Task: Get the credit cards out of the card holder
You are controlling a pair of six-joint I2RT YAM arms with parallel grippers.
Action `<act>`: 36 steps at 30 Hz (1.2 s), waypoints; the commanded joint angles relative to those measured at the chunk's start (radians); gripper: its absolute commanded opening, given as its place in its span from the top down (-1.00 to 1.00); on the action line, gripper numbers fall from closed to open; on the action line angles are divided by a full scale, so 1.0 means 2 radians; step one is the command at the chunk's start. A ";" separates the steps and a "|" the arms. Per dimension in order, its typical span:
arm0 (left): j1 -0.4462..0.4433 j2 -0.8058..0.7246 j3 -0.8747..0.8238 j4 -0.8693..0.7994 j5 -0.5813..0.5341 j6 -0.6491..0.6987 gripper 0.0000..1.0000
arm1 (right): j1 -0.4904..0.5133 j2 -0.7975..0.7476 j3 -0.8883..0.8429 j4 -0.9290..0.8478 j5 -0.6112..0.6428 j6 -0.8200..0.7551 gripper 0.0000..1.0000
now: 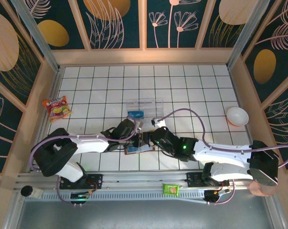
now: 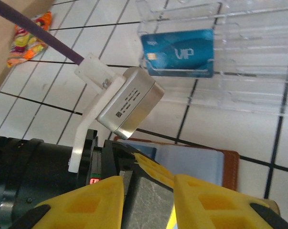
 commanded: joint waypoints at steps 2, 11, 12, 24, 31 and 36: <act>-0.005 0.044 0.027 -0.021 0.025 0.021 0.74 | -0.004 -0.008 -0.014 -0.024 0.028 0.026 0.38; 0.004 -0.107 -0.023 -0.037 -0.067 -0.009 0.64 | -0.028 -0.003 -0.019 -0.005 -0.026 0.010 0.47; 0.009 -0.130 -0.036 -0.039 -0.073 -0.015 0.63 | -0.039 0.001 -0.020 0.003 -0.048 0.005 0.48; 0.075 -0.216 -0.148 -0.051 -0.067 -0.010 0.19 | -0.089 0.166 0.056 0.044 -0.306 -0.032 0.41; 0.077 -0.177 -0.148 -0.021 -0.059 0.001 0.18 | -0.102 0.212 0.079 0.041 -0.332 -0.020 0.42; 0.077 -0.164 -0.143 -0.038 -0.078 0.009 0.37 | -0.109 0.229 0.085 0.041 -0.330 -0.003 0.47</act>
